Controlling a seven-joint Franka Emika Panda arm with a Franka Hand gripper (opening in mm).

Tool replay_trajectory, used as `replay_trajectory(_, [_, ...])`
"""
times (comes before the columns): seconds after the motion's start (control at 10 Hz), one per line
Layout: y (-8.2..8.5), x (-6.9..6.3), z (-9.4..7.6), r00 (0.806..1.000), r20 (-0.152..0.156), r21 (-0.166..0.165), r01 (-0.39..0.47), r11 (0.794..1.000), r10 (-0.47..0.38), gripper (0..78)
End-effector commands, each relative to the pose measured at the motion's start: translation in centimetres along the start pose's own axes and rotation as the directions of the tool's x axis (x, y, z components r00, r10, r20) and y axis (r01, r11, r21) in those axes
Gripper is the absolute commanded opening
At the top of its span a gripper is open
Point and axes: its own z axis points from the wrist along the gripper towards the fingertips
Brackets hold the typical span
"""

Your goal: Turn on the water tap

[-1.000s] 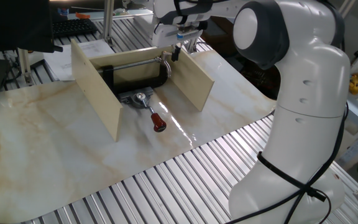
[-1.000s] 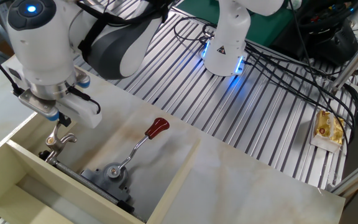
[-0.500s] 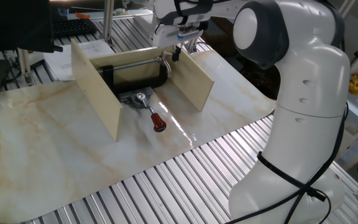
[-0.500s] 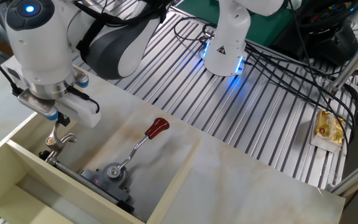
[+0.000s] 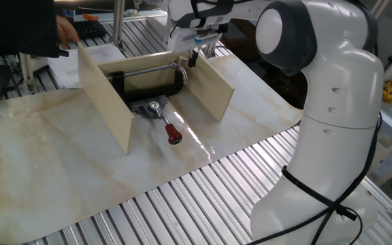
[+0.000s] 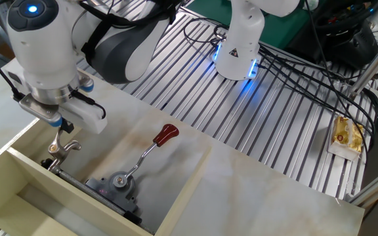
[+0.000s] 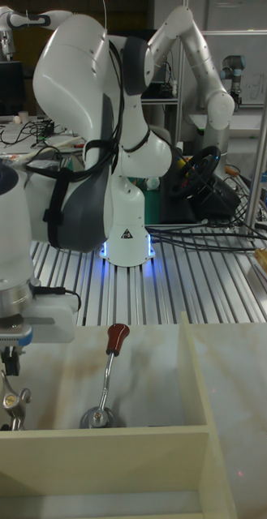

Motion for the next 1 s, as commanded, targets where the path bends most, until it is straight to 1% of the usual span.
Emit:
replay_trajectory(0.1, [-0.2,-0.1,-0.1,1.0,0.006,0.005,0.008,1.0,-0.008,0.0])
replay_trajectory(0.2, [-0.3,0.0,-0.1,1.0,0.012,0.019,0.012,1.0,-0.013,0.0])
replay_trajectory(0.4, [-0.9,-0.1,0.3,0.999,0.015,0.026,0.031,0.999,-0.031,0.0])
replay_trajectory(0.6, [-2.0,-0.1,1.0,0.998,0.025,0.026,0.05,0.998,-0.051,0.0])
replay_trajectory(0.8, [-2.3,-0.1,1.2,0.998,0.031,0.027,0.053,0.998,-0.054,0.0])
replay_trajectory(1.0, [-2.5,-0.3,1.1,0.998,0.036,0.025,0.049,0.998,-0.05,0.0])
